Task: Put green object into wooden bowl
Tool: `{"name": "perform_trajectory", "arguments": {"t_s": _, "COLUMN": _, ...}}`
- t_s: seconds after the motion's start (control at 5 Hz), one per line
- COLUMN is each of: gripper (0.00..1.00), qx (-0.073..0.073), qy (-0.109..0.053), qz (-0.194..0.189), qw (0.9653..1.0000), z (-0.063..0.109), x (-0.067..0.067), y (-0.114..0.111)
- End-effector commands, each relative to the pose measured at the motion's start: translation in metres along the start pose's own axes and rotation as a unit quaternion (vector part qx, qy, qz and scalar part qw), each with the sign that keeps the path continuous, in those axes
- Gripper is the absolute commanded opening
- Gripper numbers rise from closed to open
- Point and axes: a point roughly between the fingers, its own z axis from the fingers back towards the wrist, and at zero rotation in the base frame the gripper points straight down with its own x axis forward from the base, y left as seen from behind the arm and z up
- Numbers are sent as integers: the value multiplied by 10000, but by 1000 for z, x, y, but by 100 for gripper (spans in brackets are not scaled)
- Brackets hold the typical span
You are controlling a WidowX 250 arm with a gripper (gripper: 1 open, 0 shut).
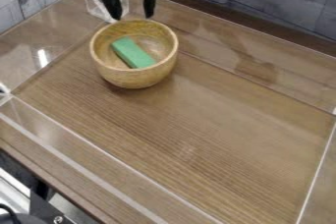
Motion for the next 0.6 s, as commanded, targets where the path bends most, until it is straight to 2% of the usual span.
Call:
{"name": "perform_trajectory", "arguments": {"t_s": 0.0, "gripper": 100, "qx": -45, "qy": -469, "qz": -167, "qw": 9987, "z": 42, "x": 9, "y": 8}}
{"name": "perform_trajectory", "arguments": {"t_s": 0.2, "gripper": 0, "qx": -53, "qy": -501, "qz": -200, "qw": 9985, "z": 42, "x": 17, "y": 10}}
{"name": "perform_trajectory", "arguments": {"t_s": 0.4, "gripper": 0, "qx": -22, "qy": -491, "qz": -270, "qw": 9984, "z": 36, "x": 22, "y": 11}}
